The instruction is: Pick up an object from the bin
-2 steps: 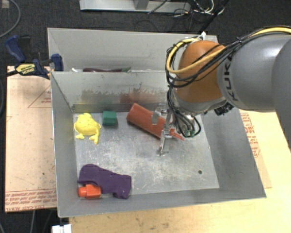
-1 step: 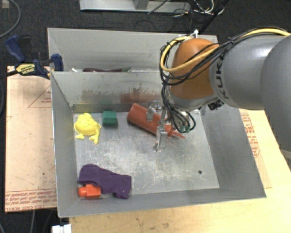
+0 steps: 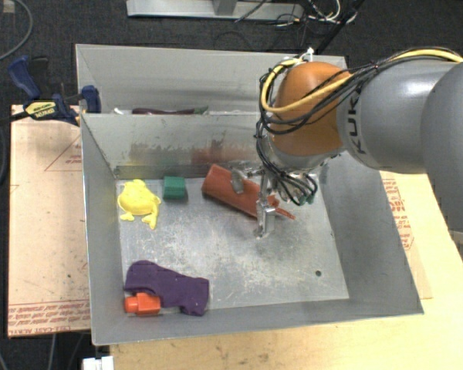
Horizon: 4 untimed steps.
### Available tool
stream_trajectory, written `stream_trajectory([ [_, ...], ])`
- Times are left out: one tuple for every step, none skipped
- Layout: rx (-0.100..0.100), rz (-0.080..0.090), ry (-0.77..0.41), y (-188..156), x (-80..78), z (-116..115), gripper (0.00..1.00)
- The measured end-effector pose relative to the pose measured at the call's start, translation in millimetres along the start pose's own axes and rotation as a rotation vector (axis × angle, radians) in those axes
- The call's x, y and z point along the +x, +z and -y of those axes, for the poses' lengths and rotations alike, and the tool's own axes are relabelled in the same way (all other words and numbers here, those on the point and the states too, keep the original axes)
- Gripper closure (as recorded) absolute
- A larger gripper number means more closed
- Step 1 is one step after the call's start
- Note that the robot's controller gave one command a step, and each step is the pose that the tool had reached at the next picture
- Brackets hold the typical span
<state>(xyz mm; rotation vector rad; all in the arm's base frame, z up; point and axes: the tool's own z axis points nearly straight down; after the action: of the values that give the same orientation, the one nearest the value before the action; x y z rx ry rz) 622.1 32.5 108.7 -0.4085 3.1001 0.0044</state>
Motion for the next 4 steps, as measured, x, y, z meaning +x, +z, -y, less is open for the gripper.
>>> stream_trajectory([
  [-0.002, 0.018, 0.265, 28, -8.3, 15, 1.0],
  [-0.002, 0.017, 0.265, 28, -8.0, 15, 1.0],
  [-0.001, 0.023, 0.199, -103, -8.2, 12, 1.0],
  [-0.002, 0.022, 0.199, -103, -7.8, 12, 0.0],
])
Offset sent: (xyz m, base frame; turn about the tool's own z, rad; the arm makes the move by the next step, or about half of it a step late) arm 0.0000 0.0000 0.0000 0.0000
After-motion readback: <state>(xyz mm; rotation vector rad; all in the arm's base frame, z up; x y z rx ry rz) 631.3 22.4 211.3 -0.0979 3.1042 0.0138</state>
